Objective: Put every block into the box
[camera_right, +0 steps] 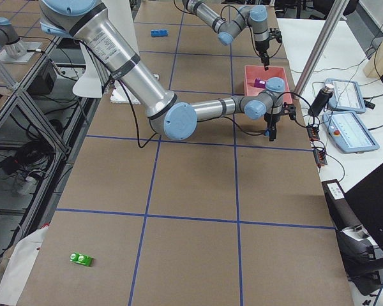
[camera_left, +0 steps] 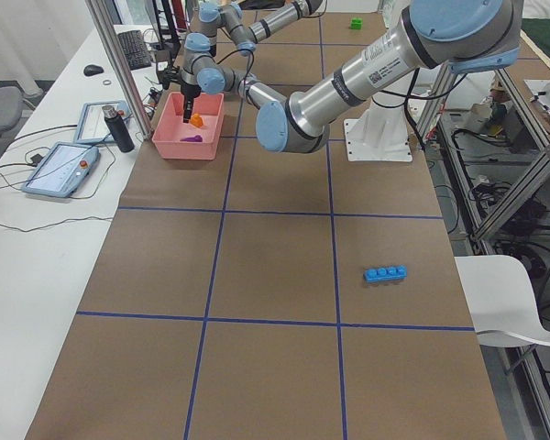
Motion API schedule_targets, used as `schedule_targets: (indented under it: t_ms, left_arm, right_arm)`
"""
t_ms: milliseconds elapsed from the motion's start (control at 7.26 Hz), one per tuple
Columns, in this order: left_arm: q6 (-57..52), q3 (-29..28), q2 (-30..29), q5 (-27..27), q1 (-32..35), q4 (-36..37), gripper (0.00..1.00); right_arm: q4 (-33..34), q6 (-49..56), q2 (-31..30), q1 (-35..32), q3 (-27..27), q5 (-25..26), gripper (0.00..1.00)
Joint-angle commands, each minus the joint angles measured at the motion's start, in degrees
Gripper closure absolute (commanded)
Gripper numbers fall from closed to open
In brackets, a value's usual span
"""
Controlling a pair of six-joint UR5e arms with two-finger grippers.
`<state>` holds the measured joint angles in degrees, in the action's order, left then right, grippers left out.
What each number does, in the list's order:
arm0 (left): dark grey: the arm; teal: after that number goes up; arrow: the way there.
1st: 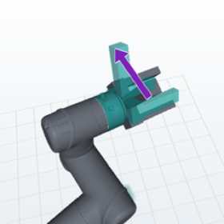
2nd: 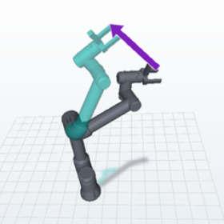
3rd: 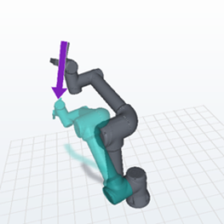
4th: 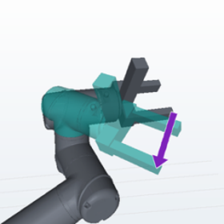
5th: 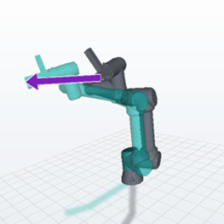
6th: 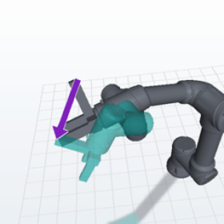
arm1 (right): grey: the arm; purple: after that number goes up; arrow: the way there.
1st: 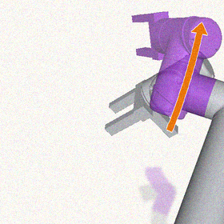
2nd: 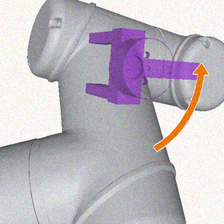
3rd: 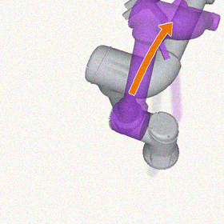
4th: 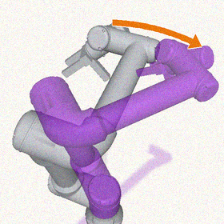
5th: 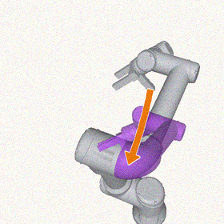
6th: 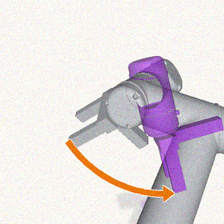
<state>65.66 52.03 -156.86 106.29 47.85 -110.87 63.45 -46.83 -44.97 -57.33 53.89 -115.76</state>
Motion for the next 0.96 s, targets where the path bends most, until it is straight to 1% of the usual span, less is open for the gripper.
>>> schedule_targets:
  t_ms: [0,138,275,413,551,688,826]
  left_arm:
    - [-0.1,0.4,0.1,0.0,-0.4,-0.1,0.0]
    - [0.0,0.4,0.2,0.0,-0.5,-0.1,0.0]
    - [0.2,0.5,0.2,0.0,-0.6,-0.1,0.0]
    - [0.3,0.5,0.2,0.0,-0.8,-0.1,0.0]
    - [0.3,0.6,0.2,0.0,-0.8,-0.1,0.0]
    - [0.3,0.6,0.2,0.0,-0.8,-0.1,0.0]
    - [0.2,0.6,0.2,0.0,-0.8,-0.1,0.0]
  right_arm:
    - [-0.6,-2.7,2.5,1.2,-1.8,1.2,0.0]
    - [-0.7,-2.7,3.1,1.4,-2.4,1.2,0.0]
    - [-2.4,-2.7,3.1,1.7,-3.3,1.2,0.01]
    - [-5.4,-2.8,3.8,2.2,-6.0,1.6,0.03]
    - [-6.7,-2.8,3.9,2.4,-7.0,1.9,0.12]
    - [-6.7,-2.8,3.9,2.7,-7.0,2.0,0.25]
    - [-6.6,-4.3,3.9,2.7,-7.0,2.0,0.71]
